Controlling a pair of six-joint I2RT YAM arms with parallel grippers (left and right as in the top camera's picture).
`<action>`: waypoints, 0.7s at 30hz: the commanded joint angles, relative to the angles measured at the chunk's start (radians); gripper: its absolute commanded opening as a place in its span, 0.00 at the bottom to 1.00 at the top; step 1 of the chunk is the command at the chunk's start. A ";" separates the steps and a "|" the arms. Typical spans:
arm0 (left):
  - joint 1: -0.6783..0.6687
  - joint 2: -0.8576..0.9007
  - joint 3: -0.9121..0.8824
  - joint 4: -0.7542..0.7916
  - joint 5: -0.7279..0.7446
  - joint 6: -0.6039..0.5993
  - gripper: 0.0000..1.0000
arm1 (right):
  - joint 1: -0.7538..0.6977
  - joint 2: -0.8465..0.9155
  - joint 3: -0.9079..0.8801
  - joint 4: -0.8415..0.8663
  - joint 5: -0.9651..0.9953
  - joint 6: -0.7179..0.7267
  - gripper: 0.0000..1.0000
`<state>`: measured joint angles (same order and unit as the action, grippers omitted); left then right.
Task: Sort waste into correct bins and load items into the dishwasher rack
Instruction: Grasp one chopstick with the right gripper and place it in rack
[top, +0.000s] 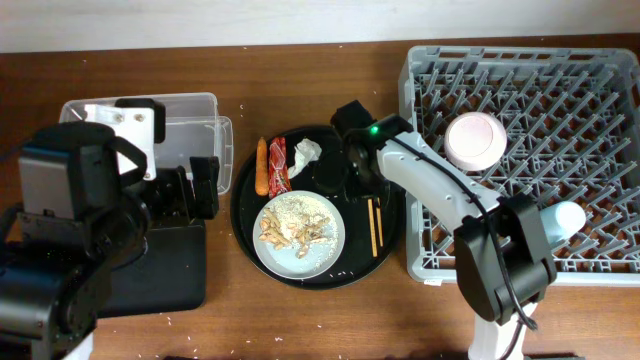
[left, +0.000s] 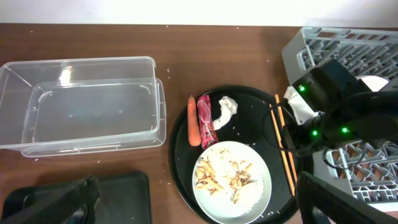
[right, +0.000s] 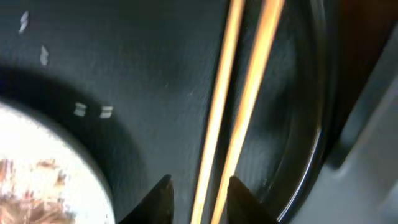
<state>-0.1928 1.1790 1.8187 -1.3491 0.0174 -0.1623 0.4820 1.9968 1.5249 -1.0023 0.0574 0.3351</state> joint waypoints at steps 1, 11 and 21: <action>0.006 -0.005 0.003 0.000 -0.014 -0.005 0.99 | -0.065 0.007 -0.039 0.079 0.028 0.033 0.25; 0.006 -0.005 0.003 0.000 -0.014 -0.005 0.99 | -0.097 0.103 -0.065 0.142 -0.087 -0.050 0.04; 0.006 -0.005 0.003 0.000 -0.014 -0.005 0.99 | -0.240 -0.180 0.124 -0.007 0.002 -0.078 0.04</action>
<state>-0.1928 1.1790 1.8187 -1.3502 0.0174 -0.1623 0.3065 1.8160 1.6451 -1.0050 0.0223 0.2852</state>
